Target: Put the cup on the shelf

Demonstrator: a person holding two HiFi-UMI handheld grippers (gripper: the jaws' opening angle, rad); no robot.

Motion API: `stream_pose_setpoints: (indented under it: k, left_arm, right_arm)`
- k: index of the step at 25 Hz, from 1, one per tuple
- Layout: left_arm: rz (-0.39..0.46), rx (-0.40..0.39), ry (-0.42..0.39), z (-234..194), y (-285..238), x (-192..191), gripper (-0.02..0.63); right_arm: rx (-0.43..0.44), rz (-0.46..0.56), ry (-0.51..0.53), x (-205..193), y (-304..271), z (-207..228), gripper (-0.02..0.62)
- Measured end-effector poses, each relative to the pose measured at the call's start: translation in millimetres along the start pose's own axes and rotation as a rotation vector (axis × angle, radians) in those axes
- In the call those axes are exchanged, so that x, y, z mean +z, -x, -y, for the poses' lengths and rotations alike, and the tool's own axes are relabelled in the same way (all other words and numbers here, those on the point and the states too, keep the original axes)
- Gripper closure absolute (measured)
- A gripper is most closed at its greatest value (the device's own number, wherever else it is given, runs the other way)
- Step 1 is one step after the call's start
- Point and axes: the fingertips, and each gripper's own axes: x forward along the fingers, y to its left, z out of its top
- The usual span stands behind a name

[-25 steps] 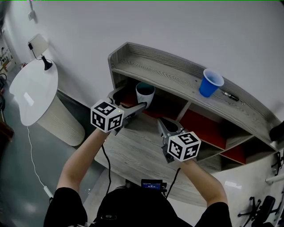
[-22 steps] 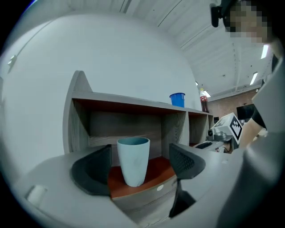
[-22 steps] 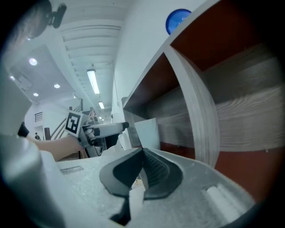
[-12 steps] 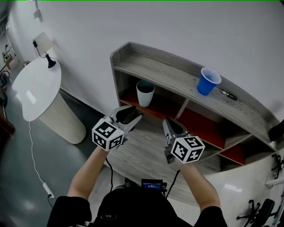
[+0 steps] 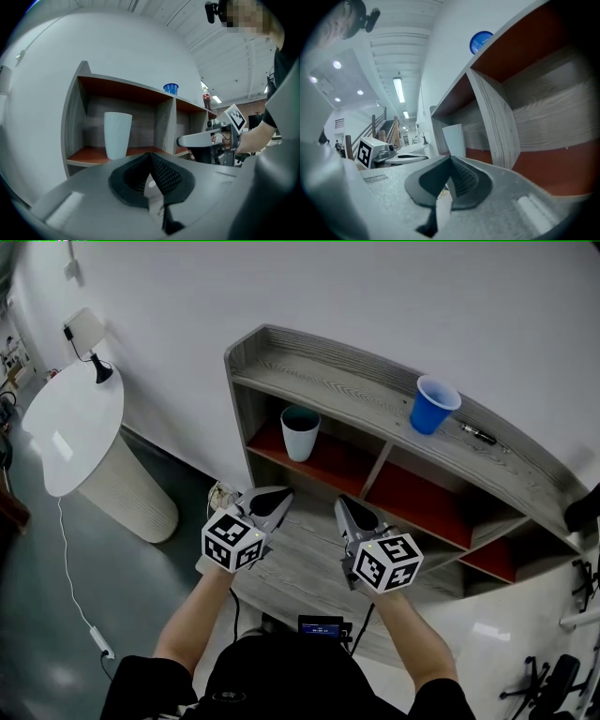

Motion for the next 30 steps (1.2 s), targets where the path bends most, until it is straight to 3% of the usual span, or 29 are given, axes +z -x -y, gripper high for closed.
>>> stream_pose_setpoints:
  k: [9, 25, 30]
  left_arm:
    - [-0.008, -0.114, -0.014, 30.8, 4.6, -11.4, 0.606]
    - [-0.052, -0.091, 0.018, 83.3, 39.7, -45.7, 0.588]
    - [-0.055, -0.166, 0.008, 109.1, 58.5, -52.2, 0.603]
  right_arm:
    - [0.005, 0.000, 0.010, -2.5, 6.3, 0.0, 0.598]
    - [0.047, -0.038, 0.052, -21.1, 47.9, -12.2, 0.598]
    - [0.054, -0.047, 0.063, -31.9, 64.5, -28.1, 0.598]
